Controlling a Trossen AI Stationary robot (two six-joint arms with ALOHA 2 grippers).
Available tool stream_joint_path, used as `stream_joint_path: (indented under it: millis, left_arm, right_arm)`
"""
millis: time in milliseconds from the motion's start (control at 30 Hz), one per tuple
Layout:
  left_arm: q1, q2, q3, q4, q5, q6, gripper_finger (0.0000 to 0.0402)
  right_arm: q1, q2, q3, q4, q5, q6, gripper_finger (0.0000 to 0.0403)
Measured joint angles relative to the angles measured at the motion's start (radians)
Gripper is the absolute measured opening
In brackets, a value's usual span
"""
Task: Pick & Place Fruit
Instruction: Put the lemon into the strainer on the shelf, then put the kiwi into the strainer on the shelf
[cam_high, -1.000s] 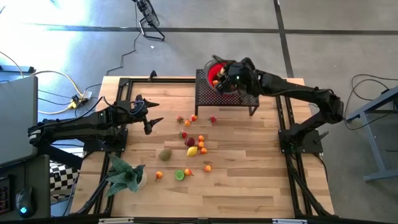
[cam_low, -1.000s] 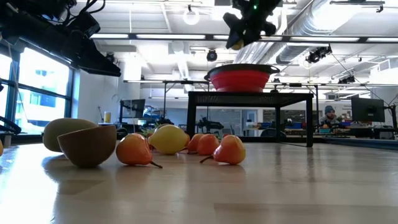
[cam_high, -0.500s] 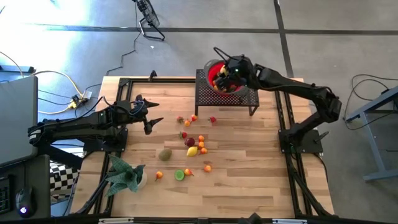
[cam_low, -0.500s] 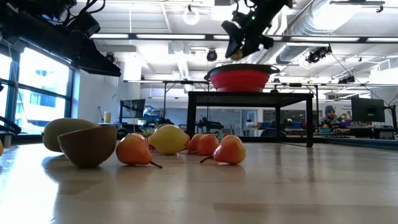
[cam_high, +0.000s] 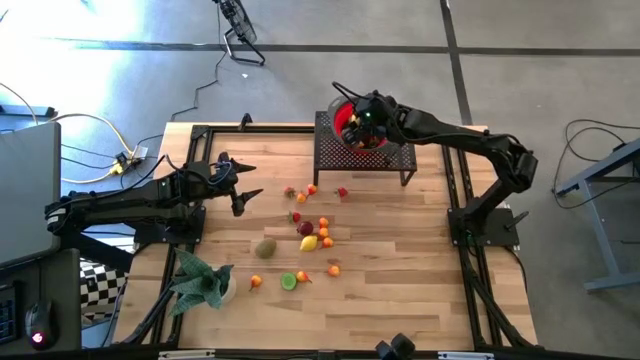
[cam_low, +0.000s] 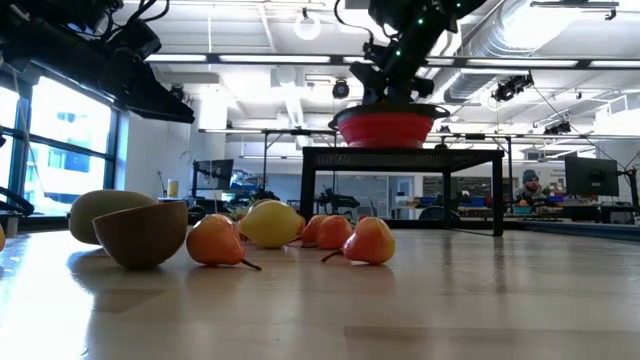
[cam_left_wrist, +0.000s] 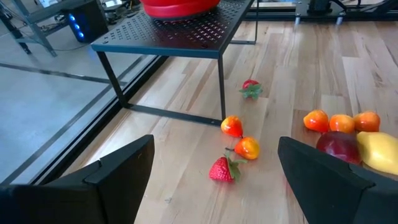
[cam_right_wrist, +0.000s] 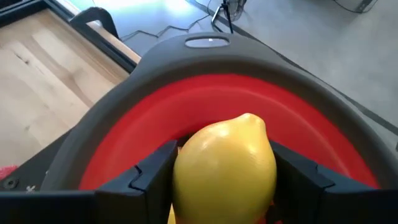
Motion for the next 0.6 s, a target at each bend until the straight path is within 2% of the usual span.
stream_joint_path:
  millis: [100,367,467,600]
  left_arm:
    - [0.000,0.000,0.000,0.000,0.000,0.000,0.0337]
    - [0.000,0.000,0.000,0.000,0.000,0.000,0.0337]
    - [0.000,0.000,0.000,0.000,0.000,0.000,0.0337]
    - [0.000,0.000,0.000,0.000,0.000,0.000,0.0337]
  right_arm:
    - [0.001,0.000,0.000,-0.004,0.000,-0.012,0.0213]
    - [0.002,0.000,0.000,-0.027,-0.022,-0.001,0.0311]
    - [0.002,-0.003,0.000,-0.027,-0.022,-0.004,0.0323]
    - [0.002,-0.030,0.000,-0.027,-0.040,-0.015,0.0317]
